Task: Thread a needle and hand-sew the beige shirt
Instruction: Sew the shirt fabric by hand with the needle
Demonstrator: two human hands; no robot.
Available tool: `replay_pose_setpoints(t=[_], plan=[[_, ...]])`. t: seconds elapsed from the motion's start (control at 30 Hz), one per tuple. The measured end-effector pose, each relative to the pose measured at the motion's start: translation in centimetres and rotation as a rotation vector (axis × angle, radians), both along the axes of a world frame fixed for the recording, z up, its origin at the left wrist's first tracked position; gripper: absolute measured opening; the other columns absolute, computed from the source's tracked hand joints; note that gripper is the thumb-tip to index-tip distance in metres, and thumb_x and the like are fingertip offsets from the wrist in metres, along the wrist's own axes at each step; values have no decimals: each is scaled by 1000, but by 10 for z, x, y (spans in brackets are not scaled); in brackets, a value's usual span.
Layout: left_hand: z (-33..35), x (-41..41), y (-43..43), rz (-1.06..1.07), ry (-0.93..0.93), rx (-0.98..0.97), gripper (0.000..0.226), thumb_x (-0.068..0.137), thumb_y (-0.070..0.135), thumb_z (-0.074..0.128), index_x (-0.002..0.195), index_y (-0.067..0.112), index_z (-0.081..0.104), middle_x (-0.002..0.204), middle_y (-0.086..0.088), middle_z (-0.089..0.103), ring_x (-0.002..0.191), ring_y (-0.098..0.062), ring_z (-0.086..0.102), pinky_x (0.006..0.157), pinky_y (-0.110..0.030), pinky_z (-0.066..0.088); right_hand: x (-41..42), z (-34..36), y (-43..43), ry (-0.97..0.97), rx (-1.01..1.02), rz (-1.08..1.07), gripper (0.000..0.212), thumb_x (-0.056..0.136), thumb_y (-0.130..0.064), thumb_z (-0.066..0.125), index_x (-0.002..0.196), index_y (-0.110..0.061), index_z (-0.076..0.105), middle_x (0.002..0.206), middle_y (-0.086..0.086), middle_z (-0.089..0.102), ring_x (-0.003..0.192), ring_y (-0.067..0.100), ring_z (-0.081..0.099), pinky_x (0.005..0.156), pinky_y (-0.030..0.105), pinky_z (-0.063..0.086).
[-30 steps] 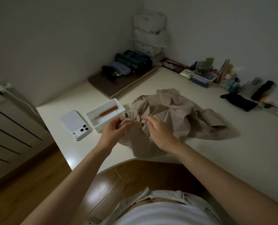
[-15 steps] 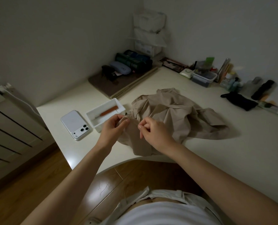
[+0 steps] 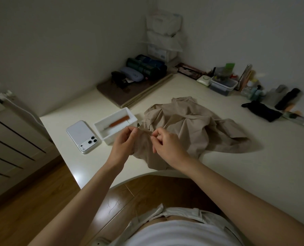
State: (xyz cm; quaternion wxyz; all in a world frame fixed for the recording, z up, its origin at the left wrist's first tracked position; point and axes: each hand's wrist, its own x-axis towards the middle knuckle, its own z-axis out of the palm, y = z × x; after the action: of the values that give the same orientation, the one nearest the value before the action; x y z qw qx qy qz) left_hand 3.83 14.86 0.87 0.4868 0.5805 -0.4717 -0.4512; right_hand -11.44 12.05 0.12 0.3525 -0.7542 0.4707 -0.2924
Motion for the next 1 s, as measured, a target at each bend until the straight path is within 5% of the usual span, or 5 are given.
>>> replay_pose_setpoints(t=[0.23,0.4,0.57,1.0], plan=[[6,4,0,25,91,22,35,86,50,43,89,22,64,88,-10,61,82,-29,53,69,-40,42,2,2,1,-18,-45,4,6,98,-19,49,95,-15,53,64,-8,58,57,-3,55,60,4,42],[7,9,-6,-18,-10,-5,23,93,31,55,94,9,60,77,-6,58,72,-25,50,54,-28,35,2,1,1,-5,-81,1,10,98,-18,48,99,-11,55,66,-11,55,60,-2,54,57,4,41],[6,12,-7,38,-15,12,16,95,23,53,84,13,60,74,3,61,72,-11,56,65,-27,42,5,-1,1,-20,-70,21,6,98,-18,49,93,-18,51,61,-11,57,61,-7,56,63,3,41],[11,8,1,-1,-17,-25,12,98,21,47,93,15,56,87,-10,61,80,-19,56,69,-29,46,6,1,5,-38,-65,38,6,98,-17,49,95,-14,54,68,-9,56,62,0,56,60,6,43]])
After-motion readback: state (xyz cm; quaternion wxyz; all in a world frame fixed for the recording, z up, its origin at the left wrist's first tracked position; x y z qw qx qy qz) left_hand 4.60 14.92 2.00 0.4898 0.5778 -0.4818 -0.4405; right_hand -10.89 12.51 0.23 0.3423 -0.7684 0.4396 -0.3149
